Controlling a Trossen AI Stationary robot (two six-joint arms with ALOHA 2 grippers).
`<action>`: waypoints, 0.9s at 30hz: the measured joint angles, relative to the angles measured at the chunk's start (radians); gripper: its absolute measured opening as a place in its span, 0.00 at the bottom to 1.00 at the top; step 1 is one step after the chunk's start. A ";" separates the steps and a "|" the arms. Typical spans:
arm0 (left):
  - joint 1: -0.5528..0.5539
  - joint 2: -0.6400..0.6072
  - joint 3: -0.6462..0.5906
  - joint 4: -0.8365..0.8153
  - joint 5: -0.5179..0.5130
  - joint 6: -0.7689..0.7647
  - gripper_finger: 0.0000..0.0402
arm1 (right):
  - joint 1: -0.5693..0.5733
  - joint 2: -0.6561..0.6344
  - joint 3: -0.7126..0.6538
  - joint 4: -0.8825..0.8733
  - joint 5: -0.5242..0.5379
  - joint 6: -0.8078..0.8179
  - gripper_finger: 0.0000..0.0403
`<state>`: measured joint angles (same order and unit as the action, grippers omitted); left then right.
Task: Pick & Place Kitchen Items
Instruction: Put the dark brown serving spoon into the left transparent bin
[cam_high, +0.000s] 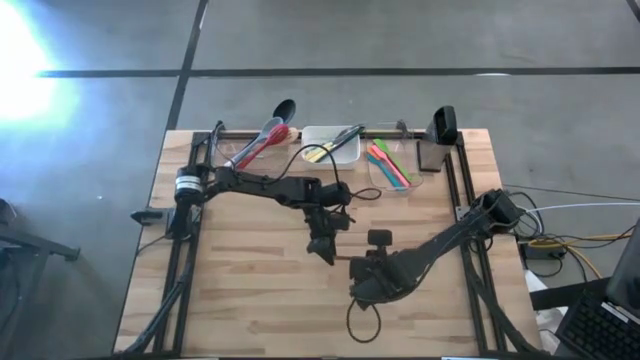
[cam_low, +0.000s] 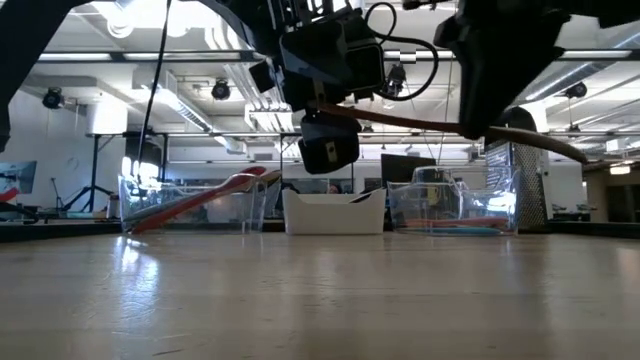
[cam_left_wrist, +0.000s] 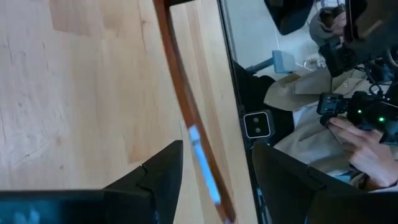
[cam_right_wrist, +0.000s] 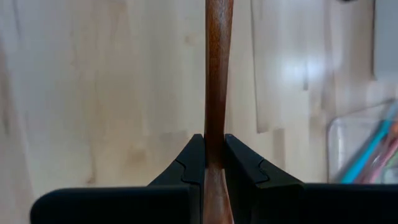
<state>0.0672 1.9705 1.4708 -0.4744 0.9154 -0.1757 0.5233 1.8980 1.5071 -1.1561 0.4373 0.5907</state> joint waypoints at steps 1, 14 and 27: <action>0.000 0.000 0.000 0.000 0.000 0.000 0.49 | -0.007 0.000 0.005 0.000 0.006 -0.012 0.06; 0.000 0.000 -0.001 -0.001 -0.005 -0.004 0.48 | -0.068 0.001 0.056 0.055 0.012 -0.151 0.06; 0.002 0.000 -0.004 -0.009 -0.064 -0.018 0.06 | -0.073 0.000 0.065 0.080 0.013 -0.187 0.04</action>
<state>0.0693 1.9709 1.4666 -0.4829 0.8513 -0.1939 0.4503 1.8980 1.5719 -1.0760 0.4500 0.4034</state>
